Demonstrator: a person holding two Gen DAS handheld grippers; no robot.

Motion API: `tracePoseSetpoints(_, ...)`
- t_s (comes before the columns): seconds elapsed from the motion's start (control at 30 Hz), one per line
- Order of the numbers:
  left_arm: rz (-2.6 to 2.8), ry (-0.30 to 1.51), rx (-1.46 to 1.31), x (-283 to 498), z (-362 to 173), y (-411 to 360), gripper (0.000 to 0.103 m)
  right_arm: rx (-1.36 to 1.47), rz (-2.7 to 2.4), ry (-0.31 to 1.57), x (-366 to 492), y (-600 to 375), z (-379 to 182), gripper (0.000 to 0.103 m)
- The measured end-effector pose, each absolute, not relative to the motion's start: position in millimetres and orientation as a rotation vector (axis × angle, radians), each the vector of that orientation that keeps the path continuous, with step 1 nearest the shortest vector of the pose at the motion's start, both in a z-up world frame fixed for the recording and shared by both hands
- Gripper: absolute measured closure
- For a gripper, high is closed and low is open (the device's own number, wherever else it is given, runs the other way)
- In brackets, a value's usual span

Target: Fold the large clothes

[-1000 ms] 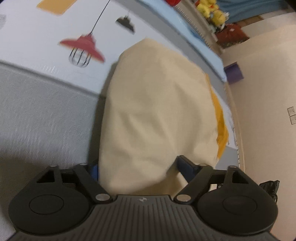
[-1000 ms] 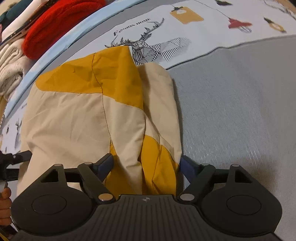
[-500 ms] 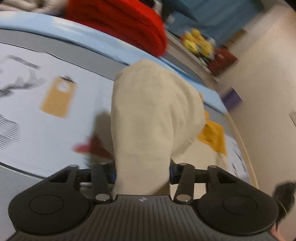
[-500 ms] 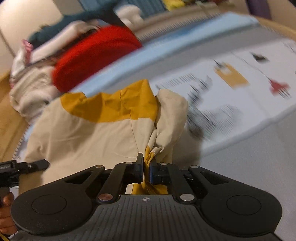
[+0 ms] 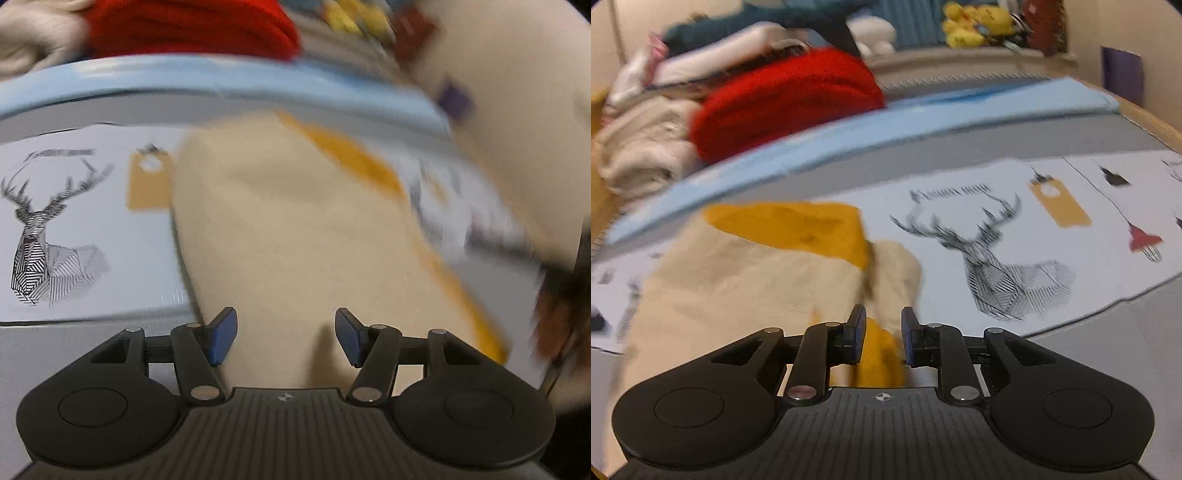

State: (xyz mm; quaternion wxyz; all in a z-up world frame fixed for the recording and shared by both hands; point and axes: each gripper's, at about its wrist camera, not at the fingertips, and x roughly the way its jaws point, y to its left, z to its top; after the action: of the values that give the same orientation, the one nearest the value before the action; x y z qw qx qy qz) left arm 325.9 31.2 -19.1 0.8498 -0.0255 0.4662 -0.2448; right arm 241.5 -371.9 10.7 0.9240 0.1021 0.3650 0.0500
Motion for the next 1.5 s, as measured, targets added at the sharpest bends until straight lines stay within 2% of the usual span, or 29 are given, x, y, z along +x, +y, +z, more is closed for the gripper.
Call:
tracePoseSetpoints(0.07, -0.502, 1.006, 0.05, 310.2, -34.3, 20.4, 0.033, 0.211, 0.227, 0.779, 227.9, -366.0, 12.4, 0.071)
tracePoseSetpoints(0.13, -0.463, 1.011, 0.069, 298.9, -39.5, 18.4, 0.032, 0.126, 0.298, 0.922, 218.7, -353.0, -6.0, 0.063)
tracePoseSetpoints(0.2, -0.427, 1.018, 0.038, 287.7, -30.3, 20.3, 0.032, -0.079, 0.256, 1.059, 205.8, -339.4, -34.0, 0.063)
tracePoseSetpoints(0.27, -0.366, 0.981, 0.078, 268.2, -16.8, 19.6, 0.031, -0.23, 0.186, 1.093, 190.5, -336.4, -43.0, 0.063)
tracePoseSetpoints(0.33, -0.323, 0.914, 0.129, 244.1, 9.3, 16.7, 0.026, -0.306, 0.148, 1.014, 175.1, -335.7, -21.8, 0.063)
tracePoseSetpoints(0.4, -0.279, 0.804, 0.132, 215.2, 40.9, 18.1, 0.012, -0.358, 0.109, 0.863, 155.9, -332.5, 12.8, 0.063)
tracePoseSetpoints(0.47, -0.225, 0.69, 0.105, 182.0, 69.7, 18.7, 0.005, -0.341, 0.081, 0.681, 128.0, -330.3, 55.2, 0.061)
tracePoseSetpoints(0.5, -0.204, 0.64, 0.089, 164.2, 81.1, 19.1, 0.0, -0.322, 0.065, 0.603, 114.6, -330.8, 73.1, 0.057)
tracePoseSetpoints(0.57, -0.157, 0.552, 0.07, 128.1, 99.7, 16.1, 0.001, -0.282, 0.016, 0.44, 77.8, -327.9, 105.9, 0.034)
tracePoseSetpoints(0.6, -0.145, 0.525, 0.067, 112.5, 106.9, 13.1, 0.001, -0.262, -0.006, 0.38, 60.3, -327.4, 116.6, 0.015)
tracePoseSetpoints(0.63, -0.139, 0.502, 0.064, 97.3, 111.8, 10.3, 0.001, -0.24, -0.027, 0.322, 41.4, -326.2, 126.2, 0.004)
tracePoseSetpoints(0.67, -0.136, 0.484, 0.061, 82.3, 115.2, 6.7, 0.001, -0.222, -0.041, 0.284, 25.5, -326.6, 133.1, 0.002)
tracePoseSetpoints(0.83, -0.146, 0.445, 0.047, 13.2, 120.0, -11.2, 0.0, -0.132, -0.03, 0.274, -36.2, -321.6, 140.7, 0.001)
tracePoseSetpoints(0.97, -0.106, 0.414, 0.019, -20.1, 82.5, -18.9, 0.0, -0.108, -0.031, 0.318, -68.1, -309.4, 119.8, 0.001)
tracePoseSetpoints(1.07, -0.102, 0.552, 0.005, -8.9, 52.5, -26.3, 0.001, -0.087, -0.058, 0.447, -71.8, -297.6, 91.6, 0.001)
tracePoseSetpoints(1.23, -0.067, 0.523, 0.015, 8.7, 45.6, -28.0, 0.001, -0.148, -0.052, 0.487, -51.9, -285.7, 76.7, 0.001)
tracePoseSetpoints(1.5, -0.042, 0.584, -0.021, 23.5, 35.8, -20.4, 0.001, -0.067, -0.106, 0.567, -35.0, -295.4, 64.1, 0.001)
